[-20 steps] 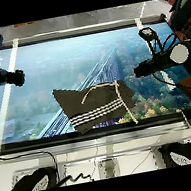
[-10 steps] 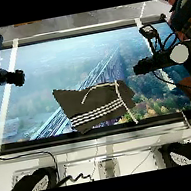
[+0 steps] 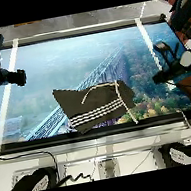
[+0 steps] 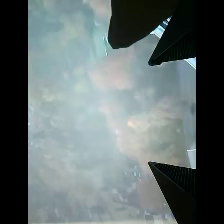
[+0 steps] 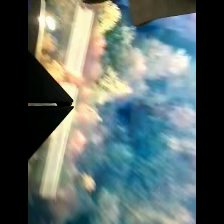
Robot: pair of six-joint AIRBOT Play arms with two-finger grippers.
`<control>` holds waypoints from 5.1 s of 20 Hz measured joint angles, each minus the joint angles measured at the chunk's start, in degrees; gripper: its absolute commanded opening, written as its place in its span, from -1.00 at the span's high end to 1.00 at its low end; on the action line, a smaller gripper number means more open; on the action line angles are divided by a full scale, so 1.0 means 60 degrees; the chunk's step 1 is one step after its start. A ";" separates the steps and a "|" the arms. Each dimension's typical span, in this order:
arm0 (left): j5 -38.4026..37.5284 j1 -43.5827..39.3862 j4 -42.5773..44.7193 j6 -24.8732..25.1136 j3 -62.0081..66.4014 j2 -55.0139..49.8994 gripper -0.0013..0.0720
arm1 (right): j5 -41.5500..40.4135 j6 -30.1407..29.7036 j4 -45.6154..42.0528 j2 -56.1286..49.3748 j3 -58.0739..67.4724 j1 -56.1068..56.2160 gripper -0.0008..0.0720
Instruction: Fold the clothes and pants, and hang the long-sleeved shirts on hangers.
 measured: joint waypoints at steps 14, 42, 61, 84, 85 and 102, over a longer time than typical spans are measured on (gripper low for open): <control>-0.0204 0.0000 -0.0342 -0.0011 -0.0018 -0.0270 -0.94 | -0.0645 -0.1759 0.6790 -0.2069 -0.3978 -0.1249 -0.36; -0.1632 0.2331 -0.4477 0.0503 -0.4484 -0.1803 -0.89 | -0.2754 -0.5293 1.1387 -0.3676 -0.3475 0.0007 0.91; 0.1665 0.0965 -0.6943 0.2014 -0.3340 -0.2251 0.94 | -0.2794 -0.5366 1.1038 -0.0619 -0.3479 0.0474 0.91; -0.1829 -0.2033 -0.2637 0.1774 0.0357 -0.3854 -0.50 | -0.6025 -0.1402 0.5406 0.1104 -0.3479 0.0943 0.91; -0.1963 -0.1829 -0.2648 0.1716 0.0262 -0.3898 -0.50 | -0.6076 -0.1213 0.5184 0.1104 -0.3483 0.0809 0.91; 0.0761 0.0674 -0.8958 0.1778 -0.4754 -0.4033 -0.48 | -0.5785 -0.0601 0.4444 0.1104 -0.3501 0.0317 0.91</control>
